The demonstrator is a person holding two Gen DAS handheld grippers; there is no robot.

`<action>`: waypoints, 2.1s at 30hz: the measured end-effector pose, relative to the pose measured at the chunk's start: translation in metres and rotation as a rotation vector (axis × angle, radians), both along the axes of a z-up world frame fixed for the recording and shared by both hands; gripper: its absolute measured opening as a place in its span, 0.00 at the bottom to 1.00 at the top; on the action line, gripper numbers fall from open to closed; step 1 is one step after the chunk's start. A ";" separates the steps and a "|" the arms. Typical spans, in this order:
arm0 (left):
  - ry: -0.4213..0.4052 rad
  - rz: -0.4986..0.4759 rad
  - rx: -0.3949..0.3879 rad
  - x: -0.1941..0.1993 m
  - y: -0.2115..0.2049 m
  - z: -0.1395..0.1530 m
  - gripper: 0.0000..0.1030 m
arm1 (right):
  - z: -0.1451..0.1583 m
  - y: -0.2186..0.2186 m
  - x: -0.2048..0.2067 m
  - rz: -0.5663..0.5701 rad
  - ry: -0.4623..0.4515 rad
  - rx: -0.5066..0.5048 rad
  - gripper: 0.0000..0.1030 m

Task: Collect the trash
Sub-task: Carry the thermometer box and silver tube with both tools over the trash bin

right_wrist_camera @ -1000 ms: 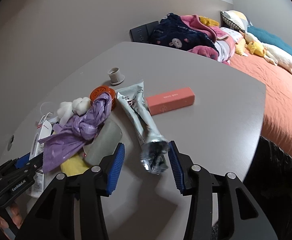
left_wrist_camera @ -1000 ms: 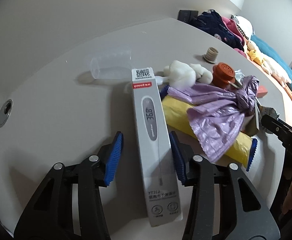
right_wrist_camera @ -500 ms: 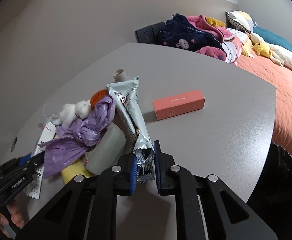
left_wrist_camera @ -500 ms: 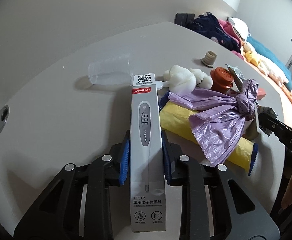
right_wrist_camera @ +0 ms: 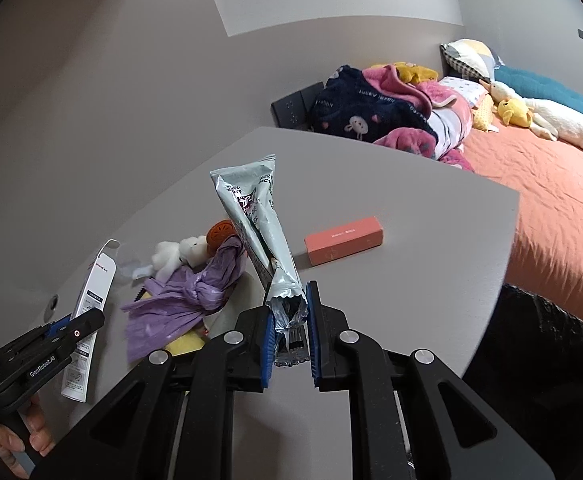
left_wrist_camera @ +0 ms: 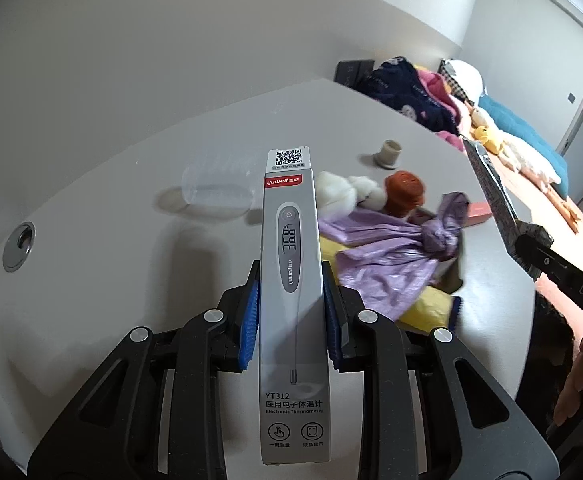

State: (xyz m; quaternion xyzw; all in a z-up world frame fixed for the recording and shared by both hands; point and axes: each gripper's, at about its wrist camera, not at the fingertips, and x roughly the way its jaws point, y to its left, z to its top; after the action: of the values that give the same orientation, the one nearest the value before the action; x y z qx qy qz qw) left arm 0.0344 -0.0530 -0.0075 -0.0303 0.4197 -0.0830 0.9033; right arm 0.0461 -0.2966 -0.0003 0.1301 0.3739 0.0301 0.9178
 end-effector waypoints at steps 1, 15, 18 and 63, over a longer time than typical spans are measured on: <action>-0.003 -0.004 -0.003 -0.002 -0.002 0.002 0.26 | 0.002 -0.003 -0.004 -0.003 -0.002 0.005 0.15; -0.037 -0.110 -0.031 -0.035 -0.050 0.025 0.26 | 0.023 -0.030 -0.063 -0.046 -0.027 0.003 0.15; -0.041 -0.135 -0.036 -0.040 -0.060 0.027 0.26 | 0.027 -0.036 -0.076 -0.057 -0.031 0.001 0.15; -0.030 -0.482 -0.047 -0.098 -0.212 0.035 0.27 | 0.031 -0.148 -0.193 -0.310 -0.033 0.002 0.15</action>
State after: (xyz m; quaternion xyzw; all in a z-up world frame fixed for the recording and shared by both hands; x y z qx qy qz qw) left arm -0.0635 -0.2645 0.0274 0.0507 0.3994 -0.3065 0.8626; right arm -0.1468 -0.4445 0.0311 0.1868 0.3340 -0.1094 0.9174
